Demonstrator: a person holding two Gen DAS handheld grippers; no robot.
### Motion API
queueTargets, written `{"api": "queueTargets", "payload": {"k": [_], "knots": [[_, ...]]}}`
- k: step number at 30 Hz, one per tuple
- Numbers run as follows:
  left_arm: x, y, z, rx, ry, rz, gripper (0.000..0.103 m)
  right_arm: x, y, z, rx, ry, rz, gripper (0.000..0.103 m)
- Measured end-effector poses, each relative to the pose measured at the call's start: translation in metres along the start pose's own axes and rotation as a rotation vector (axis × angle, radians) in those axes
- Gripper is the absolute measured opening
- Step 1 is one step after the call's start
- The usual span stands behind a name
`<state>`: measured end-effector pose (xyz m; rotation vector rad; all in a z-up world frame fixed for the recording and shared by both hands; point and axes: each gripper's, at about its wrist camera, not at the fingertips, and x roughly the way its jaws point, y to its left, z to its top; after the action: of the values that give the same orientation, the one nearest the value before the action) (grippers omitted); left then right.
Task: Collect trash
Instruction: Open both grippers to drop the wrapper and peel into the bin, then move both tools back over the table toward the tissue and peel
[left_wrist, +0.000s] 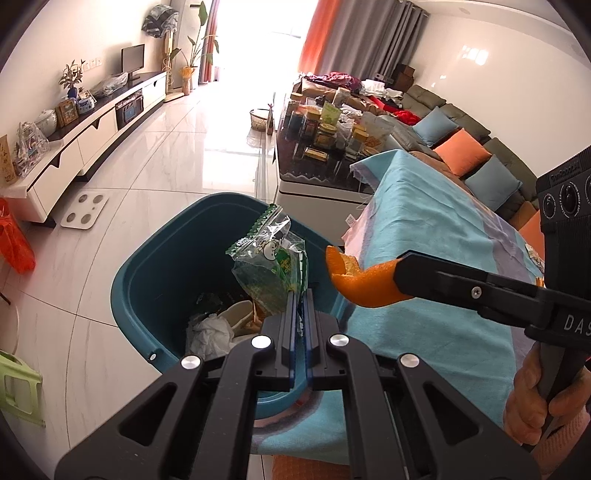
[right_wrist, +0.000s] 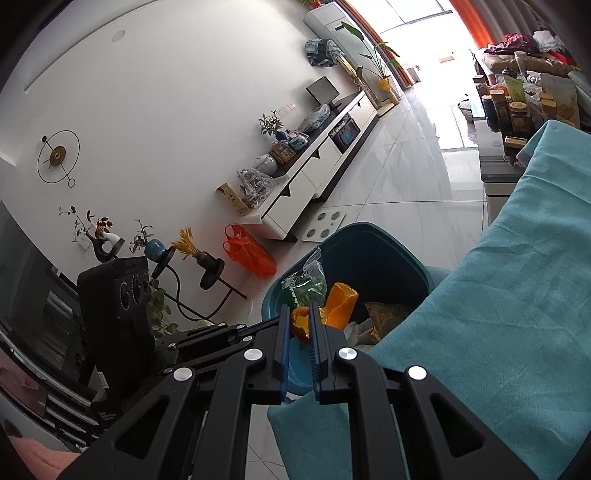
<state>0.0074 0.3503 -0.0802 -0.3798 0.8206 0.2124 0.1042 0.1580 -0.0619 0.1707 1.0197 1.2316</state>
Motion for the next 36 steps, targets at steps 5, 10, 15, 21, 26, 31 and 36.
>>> {"api": "queueTargets", "payload": {"k": [5,10,15,21,26,31,36], "knots": [[0.012,0.004,0.002,-0.012,0.015,0.018,0.005,0.019,-0.001,0.002,0.004,0.039,-0.03,0.01],[0.024,0.01,0.001,-0.032,0.03,0.016,0.007,0.034,-0.005,0.003,0.022,0.069,-0.055,0.011],[0.032,0.015,0.0,-0.054,0.042,0.021,0.016,0.036,-0.007,0.003,0.042,0.072,-0.07,0.021],[0.033,0.016,-0.001,-0.064,0.031,0.032,0.04,0.031,-0.01,0.001,0.054,0.057,-0.068,0.025],[0.021,0.013,-0.002,-0.056,-0.002,0.033,0.049,0.019,-0.008,-0.003,0.048,0.029,-0.074,0.028],[0.004,0.005,-0.005,-0.028,-0.045,0.039,0.064,-0.005,-0.011,-0.011,0.036,-0.023,-0.095,0.031],[-0.017,-0.015,-0.007,0.017,-0.105,0.025,0.076,-0.038,-0.012,-0.021,0.018,-0.085,-0.119,0.034]]}}
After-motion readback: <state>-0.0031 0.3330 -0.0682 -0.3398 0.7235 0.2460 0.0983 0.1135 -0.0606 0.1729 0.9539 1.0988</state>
